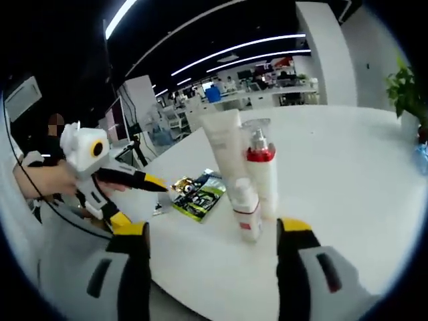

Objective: Arrange the skincare products in the storage area until every visible bottle or jar stands upright without overlapping.

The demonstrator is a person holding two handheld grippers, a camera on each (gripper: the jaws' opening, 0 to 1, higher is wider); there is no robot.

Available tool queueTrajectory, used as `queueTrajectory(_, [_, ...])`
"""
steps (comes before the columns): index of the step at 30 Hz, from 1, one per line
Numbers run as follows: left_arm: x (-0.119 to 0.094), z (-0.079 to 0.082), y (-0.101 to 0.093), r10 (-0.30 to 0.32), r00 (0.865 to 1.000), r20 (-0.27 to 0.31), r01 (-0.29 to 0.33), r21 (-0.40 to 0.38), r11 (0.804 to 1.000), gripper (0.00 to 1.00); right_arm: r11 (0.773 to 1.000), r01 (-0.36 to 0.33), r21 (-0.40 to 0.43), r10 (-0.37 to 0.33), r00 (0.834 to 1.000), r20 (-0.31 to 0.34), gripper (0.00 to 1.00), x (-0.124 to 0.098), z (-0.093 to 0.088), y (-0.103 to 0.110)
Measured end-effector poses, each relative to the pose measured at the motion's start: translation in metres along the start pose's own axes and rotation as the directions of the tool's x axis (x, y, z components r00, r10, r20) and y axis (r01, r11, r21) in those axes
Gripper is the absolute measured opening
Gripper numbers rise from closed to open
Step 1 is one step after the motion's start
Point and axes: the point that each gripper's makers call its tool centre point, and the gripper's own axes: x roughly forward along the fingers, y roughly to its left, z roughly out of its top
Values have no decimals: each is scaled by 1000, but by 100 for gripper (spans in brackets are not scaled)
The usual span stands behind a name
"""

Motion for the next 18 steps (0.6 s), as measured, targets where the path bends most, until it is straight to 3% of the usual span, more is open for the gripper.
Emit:
queueTrajectory(9, [-39,-22,14,117,993,1,-116,-92,989,76,1000,14,-7,-14,1000,1,91,-7,1,2])
queueTrajectory(18, [-74,-40,23,212,977,22,-203,-197,959,81,1000,16,-15,-16,1000,-11,99,-13,1,8])
